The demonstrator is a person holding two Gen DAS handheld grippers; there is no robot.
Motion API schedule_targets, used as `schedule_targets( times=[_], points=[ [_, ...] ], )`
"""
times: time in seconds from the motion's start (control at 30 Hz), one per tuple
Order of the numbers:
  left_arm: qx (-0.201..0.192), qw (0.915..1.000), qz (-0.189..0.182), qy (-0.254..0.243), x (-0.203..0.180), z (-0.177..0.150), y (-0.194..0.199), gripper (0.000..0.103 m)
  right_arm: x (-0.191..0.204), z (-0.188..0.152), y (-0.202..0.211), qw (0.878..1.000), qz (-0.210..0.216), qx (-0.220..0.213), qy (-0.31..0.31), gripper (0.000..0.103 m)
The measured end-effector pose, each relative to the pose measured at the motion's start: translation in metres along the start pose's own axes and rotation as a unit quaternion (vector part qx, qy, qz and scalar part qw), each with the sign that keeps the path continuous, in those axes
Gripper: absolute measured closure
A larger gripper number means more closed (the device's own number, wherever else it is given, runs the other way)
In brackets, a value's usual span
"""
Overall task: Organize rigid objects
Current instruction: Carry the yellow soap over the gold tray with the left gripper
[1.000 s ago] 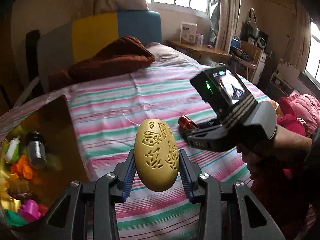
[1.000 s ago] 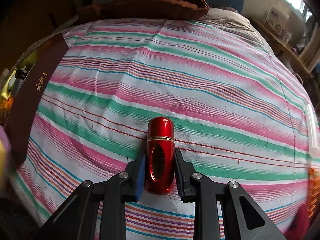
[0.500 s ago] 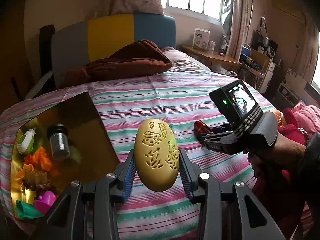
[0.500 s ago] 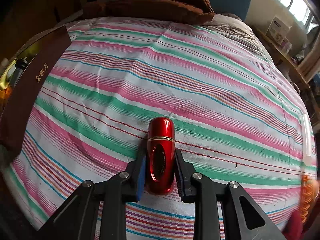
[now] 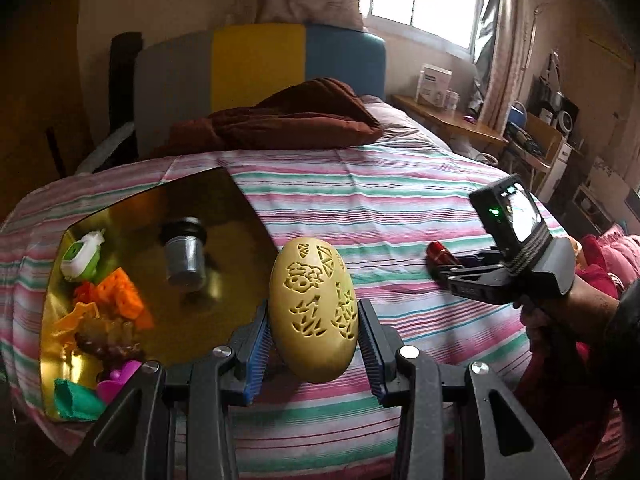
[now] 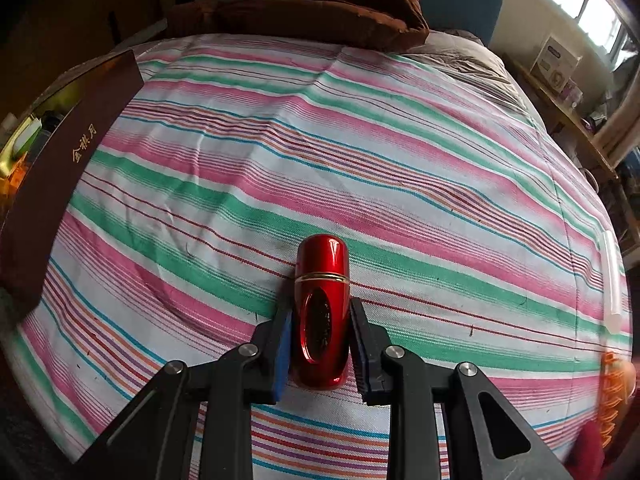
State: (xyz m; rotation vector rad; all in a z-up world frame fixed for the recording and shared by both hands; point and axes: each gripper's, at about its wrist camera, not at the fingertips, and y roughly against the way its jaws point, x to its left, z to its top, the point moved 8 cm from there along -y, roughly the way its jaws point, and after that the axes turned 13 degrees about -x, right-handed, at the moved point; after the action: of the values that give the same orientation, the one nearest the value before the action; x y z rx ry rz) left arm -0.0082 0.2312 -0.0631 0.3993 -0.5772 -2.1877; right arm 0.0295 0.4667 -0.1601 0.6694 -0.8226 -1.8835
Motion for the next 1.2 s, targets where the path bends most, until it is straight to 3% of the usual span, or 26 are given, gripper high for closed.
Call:
schedule_targets(
  times=[0.47, 0.67, 0.77, 0.97, 1.2],
  points=[
    [0.002, 0.9972, 0.056, 0.050, 0.069, -0.003, 0.014, 0.062, 0.006, 0.003, -0.004, 1.000, -0.018, 0.001, -0.005, 0.076],
    [0.000, 0.9863, 0.112, 0.121, 0.147, -0.009, 0.032, 0.062, 0.008, 0.003, -0.005, 1.000, -0.025, 0.001, -0.004, 0.076],
    [0.010, 0.9792, 0.117, 0.165, 0.176, -0.019, 0.038, 0.062, 0.007, 0.003, -0.006, 0.999, -0.039, 0.003, -0.011, 0.076],
    [0.030, 0.9716, 0.080, 0.221, 0.183, -0.035, 0.033, 0.062, 0.007, 0.004, -0.006, 0.999, -0.040, 0.003, -0.006, 0.076],
    [0.033, 0.9654, 0.026, 0.257, 0.163, -0.018, 0.002, 0.062, 0.008, 0.004, -0.006, 0.999, -0.042, 0.003, -0.005, 0.076]
  ],
)
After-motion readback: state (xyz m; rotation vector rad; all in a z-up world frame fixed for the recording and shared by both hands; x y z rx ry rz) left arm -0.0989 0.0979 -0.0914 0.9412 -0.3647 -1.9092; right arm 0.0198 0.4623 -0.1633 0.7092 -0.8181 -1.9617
